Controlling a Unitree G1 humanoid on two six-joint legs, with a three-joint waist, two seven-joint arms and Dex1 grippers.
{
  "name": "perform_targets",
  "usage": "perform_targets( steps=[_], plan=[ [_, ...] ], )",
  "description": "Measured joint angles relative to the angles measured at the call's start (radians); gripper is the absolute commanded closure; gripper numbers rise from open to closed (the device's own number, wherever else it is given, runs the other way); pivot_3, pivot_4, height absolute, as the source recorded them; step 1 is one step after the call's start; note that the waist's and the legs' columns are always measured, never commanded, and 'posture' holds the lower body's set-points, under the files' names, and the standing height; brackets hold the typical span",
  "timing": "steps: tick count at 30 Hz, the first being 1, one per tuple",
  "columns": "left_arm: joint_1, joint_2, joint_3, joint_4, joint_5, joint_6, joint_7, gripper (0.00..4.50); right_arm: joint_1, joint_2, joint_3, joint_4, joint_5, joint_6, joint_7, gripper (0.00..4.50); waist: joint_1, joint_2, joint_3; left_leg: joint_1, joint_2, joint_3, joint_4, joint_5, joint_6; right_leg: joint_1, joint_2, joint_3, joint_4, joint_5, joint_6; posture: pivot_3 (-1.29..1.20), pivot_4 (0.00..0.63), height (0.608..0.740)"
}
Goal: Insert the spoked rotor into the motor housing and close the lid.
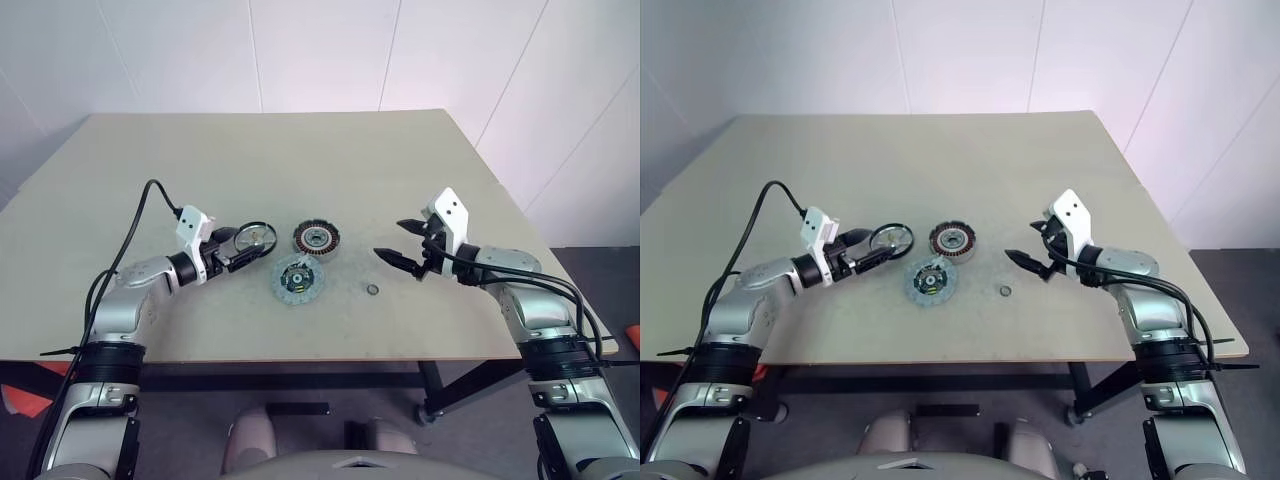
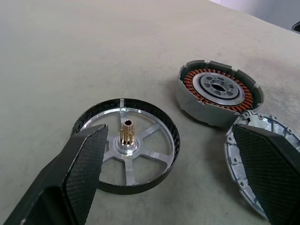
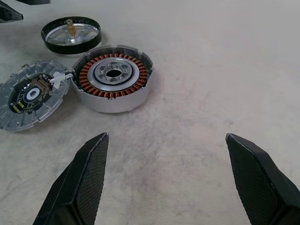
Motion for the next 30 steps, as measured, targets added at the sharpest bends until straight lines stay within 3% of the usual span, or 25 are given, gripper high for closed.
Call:
perform_targets(
  steps=[13,30],
  plan=[
    [0.000,-0.007,-0.006,0.000,0.000,0.000,0.001,0.01,0.012,-0.001,0.002,-0.009,-0.011,0.001,0.002,0.00,0.001,0.000,0.000,0.000,0.000,0.000,0.000,0.000,0.000,0.000,0.000,0.000,0.000,0.000,0.000,0.00,0.000,0.740],
    [-0.004,-0.009,-0.007,0.023,0.004,-0.001,0.001,0.01,0.133,-0.033,0.125,-0.096,-0.051,0.020,0.053,0.00,0.001,0.000,0.000,0.001,0.000,0.000,0.000,0.000,0.000,0.001,0.000,0.000,0.000,0.000,0.000,0.00,0.000,0.740]
  ],
)
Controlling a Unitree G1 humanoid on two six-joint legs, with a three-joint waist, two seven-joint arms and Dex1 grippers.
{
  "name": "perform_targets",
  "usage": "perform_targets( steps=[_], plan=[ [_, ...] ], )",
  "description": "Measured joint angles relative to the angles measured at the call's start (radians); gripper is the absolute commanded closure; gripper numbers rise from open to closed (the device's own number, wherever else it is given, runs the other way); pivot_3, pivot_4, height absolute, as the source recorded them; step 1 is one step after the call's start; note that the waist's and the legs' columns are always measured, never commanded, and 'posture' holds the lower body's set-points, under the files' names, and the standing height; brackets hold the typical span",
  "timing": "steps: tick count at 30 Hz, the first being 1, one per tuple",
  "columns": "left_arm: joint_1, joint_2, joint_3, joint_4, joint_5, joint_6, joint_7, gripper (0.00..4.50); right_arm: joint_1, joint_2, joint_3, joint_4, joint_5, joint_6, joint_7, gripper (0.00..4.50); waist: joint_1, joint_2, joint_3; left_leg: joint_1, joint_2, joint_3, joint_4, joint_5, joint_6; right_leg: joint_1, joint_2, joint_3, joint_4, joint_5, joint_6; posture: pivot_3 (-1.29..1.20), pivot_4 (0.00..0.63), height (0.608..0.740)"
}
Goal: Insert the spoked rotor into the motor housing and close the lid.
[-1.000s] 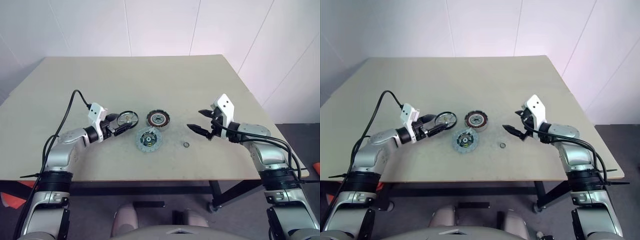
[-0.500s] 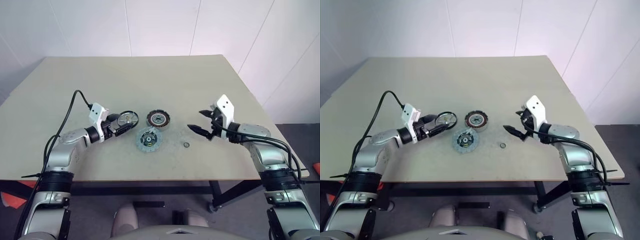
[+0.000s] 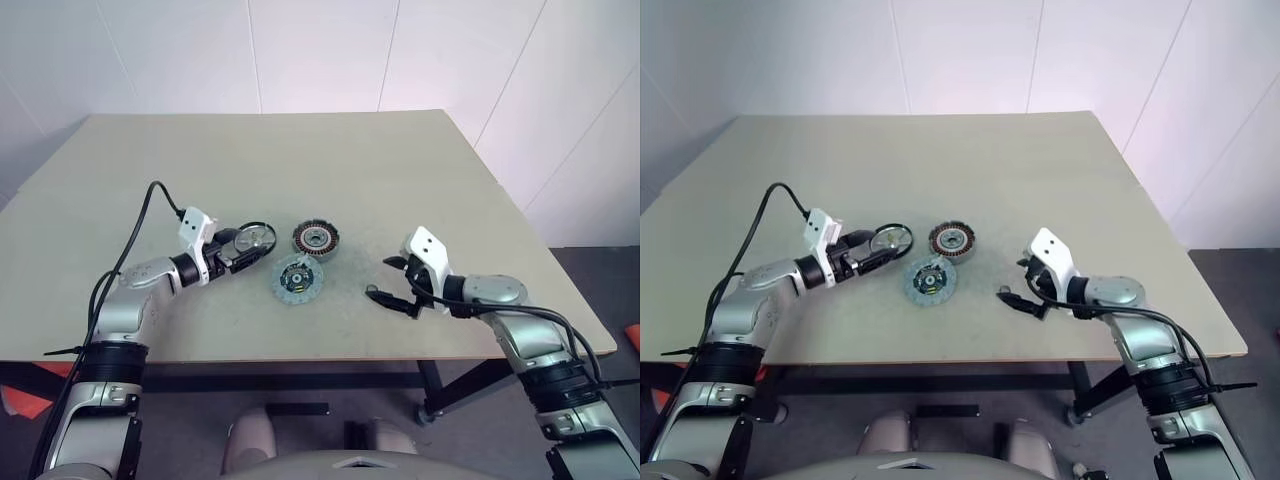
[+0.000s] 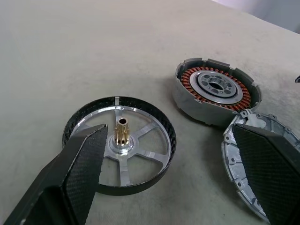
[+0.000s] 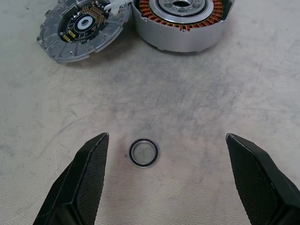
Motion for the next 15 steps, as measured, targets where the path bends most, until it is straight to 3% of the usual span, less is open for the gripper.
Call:
perform_targets(
  steps=[12,15],
  plan=[
    [0.000,0.003,0.000,0.002,0.011,-0.001,0.000,0.01,0.005,0.001,0.030,0.049,-0.034,-0.046,-0.004,0.00,-0.001,0.000,0.000,0.000,0.000,0.000,0.000,0.000,0.000,0.000,0.000,0.000,0.000,0.000,0.000,0.00,0.000,0.740],
    [0.000,0.003,0.000,0.002,0.012,-0.002,0.001,0.00,-0.003,0.004,0.034,0.070,-0.040,-0.070,-0.004,0.61,-0.001,0.000,0.000,0.000,0.000,0.000,0.000,0.000,0.000,0.000,0.000,0.000,0.000,0.000,0.000,0.00,0.000,0.740]
  ],
)
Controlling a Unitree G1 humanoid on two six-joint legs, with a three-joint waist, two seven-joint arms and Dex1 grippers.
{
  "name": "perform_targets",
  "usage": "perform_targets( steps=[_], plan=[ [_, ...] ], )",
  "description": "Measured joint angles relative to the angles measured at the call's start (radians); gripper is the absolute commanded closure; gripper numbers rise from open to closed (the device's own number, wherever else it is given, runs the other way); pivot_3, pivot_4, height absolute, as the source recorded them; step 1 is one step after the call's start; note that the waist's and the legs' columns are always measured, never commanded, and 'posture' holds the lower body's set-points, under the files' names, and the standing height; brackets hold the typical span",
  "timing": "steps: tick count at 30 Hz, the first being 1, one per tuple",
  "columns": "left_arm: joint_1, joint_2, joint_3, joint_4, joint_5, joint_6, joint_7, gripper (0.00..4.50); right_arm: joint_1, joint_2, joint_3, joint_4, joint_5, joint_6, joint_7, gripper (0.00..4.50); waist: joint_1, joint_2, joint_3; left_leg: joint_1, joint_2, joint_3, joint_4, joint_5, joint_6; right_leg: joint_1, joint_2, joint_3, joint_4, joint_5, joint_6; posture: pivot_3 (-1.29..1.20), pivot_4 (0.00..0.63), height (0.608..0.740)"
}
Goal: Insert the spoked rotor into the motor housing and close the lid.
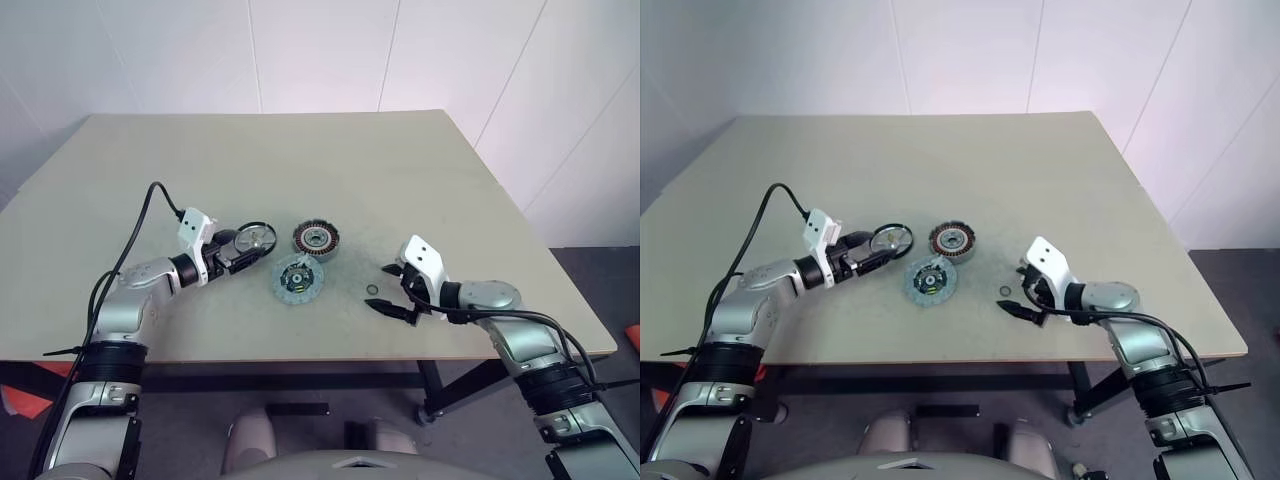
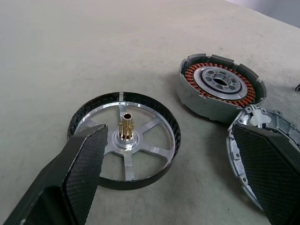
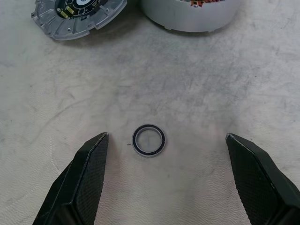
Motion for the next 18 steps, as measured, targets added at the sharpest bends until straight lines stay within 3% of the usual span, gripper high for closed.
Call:
perform_targets(
  steps=[5,7,10,13,18],
  plan=[
    [0.000,0.002,0.000,0.000,0.001,0.000,0.001,0.00,-0.007,0.001,0.006,0.017,-0.009,-0.024,-0.004,2.27,0.000,0.000,0.000,0.001,0.000,0.000,0.000,0.000,0.000,0.002,0.000,0.000,0.000,0.000,0.000,0.00,0.000,0.740],
    [0.000,0.004,0.000,0.000,0.001,0.000,0.003,0.00,-0.009,0.001,0.006,0.022,-0.016,-0.032,-0.007,2.27,0.000,0.000,0.000,0.002,0.000,0.000,0.000,0.000,0.000,0.002,0.000,0.000,0.000,0.000,0.000,0.00,0.000,0.740],
    [0.000,0.004,0.000,0.000,0.001,-0.001,0.003,0.00,-0.014,0.001,0.006,0.029,-0.019,-0.036,-0.013,2.80,0.000,0.000,0.000,0.002,0.000,0.000,0.000,0.000,0.000,0.002,0.000,0.000,0.000,0.000,0.000,0.00,0.000,0.740],
    [0.000,0.004,0.000,0.000,0.001,-0.002,0.004,0.00,-0.015,0.001,0.006,0.032,-0.019,-0.037,-0.014,3.79,0.000,0.000,0.000,0.002,0.000,0.000,0.000,0.000,0.000,0.002,0.000,0.000,0.000,0.000,0.000,0.00,0.000,0.740],
    [0.000,0.004,0.000,0.000,0.001,-0.003,0.006,0.00,-0.020,0.001,0.005,0.034,-0.019,-0.032,-0.015,3.95,0.000,0.000,0.000,0.001,0.000,0.000,0.000,0.000,0.000,0.002,0.000,0.000,0.000,0.000,0.000,0.00,0.000,0.740]
  ],
)
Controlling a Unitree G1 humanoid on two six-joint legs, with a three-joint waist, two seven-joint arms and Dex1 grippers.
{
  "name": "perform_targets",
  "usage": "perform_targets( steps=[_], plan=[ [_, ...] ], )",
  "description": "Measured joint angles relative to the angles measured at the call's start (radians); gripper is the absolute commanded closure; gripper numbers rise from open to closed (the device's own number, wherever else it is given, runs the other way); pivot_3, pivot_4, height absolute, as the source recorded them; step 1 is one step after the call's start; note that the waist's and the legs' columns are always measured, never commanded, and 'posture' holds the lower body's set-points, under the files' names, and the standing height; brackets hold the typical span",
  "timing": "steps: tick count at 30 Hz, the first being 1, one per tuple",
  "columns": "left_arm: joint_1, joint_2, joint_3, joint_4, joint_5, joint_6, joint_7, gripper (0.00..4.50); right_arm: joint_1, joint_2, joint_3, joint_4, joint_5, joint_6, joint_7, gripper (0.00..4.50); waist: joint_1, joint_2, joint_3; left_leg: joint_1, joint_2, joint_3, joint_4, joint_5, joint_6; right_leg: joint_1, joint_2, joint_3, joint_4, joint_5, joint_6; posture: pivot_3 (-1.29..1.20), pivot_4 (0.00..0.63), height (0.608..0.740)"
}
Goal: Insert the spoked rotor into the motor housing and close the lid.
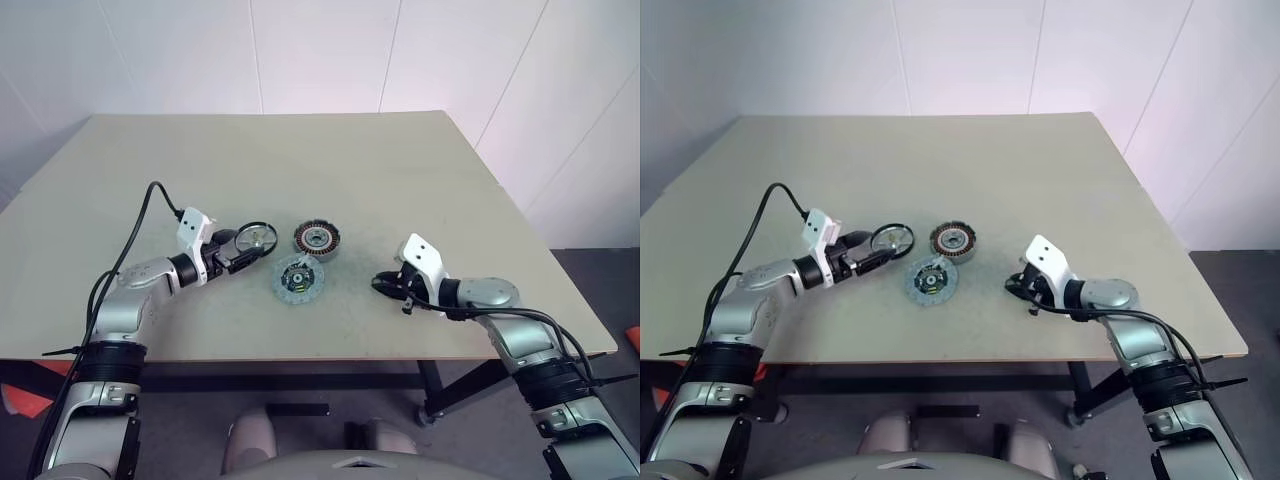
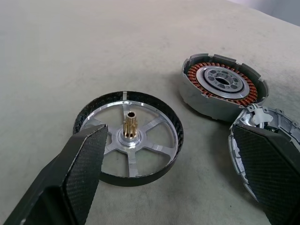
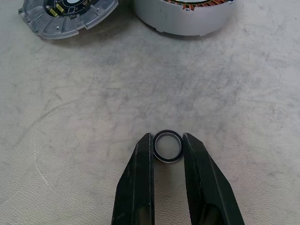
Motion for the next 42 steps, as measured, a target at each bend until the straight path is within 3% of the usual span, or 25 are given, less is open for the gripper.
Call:
perform_targets(
  steps=[4,12,18,30,42],
  plan=[
    [0.001,0.000,0.000,0.000,0.000,-0.001,0.002,0.00,-0.041,0.020,-0.018,0.008,0.007,0.032,-0.023,3.95,-0.001,0.000,0.000,0.000,0.000,0.000,0.000,0.000,0.000,0.000,0.000,0.000,0.000,0.000,0.000,0.00,0.000,0.740],
    [0.000,-0.002,0.000,0.004,0.000,-0.003,0.004,0.00,-0.263,0.158,-0.041,0.022,0.046,0.088,-0.053,3.95,-0.004,0.000,0.000,-0.002,0.001,0.000,0.000,0.001,-0.002,-0.003,0.001,0.000,0.003,0.000,-0.001,0.00,0.000,0.740],
    [0.002,-0.006,0.001,0.006,0.000,-0.004,0.011,0.00,-0.381,0.262,0.013,0.230,0.001,0.061,-0.091,3.95,-0.003,0.000,0.000,-0.002,0.001,0.000,0.000,0.001,-0.002,-0.003,0.000,0.000,0.003,0.000,-0.001,0.00,0.000,0.740],
    [0.034,0.000,0.012,-0.027,-0.003,-0.001,0.029,0.00,-0.463,0.358,0.028,0.492,-0.049,-0.027,-0.126,3.95,-0.005,0.000,0.000,-0.004,0.001,0.000,0.000,0.001,-0.002,-0.005,0.000,0.000,0.003,0.000,-0.001,0.00,0.000,0.740],
    [0.040,0.000,0.027,-0.031,-0.003,0.000,0.041,0.00,-0.509,0.407,0.027,0.616,-0.078,-0.076,-0.141,3.95,-0.006,0.000,0.000,-0.003,0.001,0.000,0.000,0.001,-0.002,-0.005,0.001,0.000,0.004,0.000,-0.001,0.00,0.000,0.740]
  ],
)
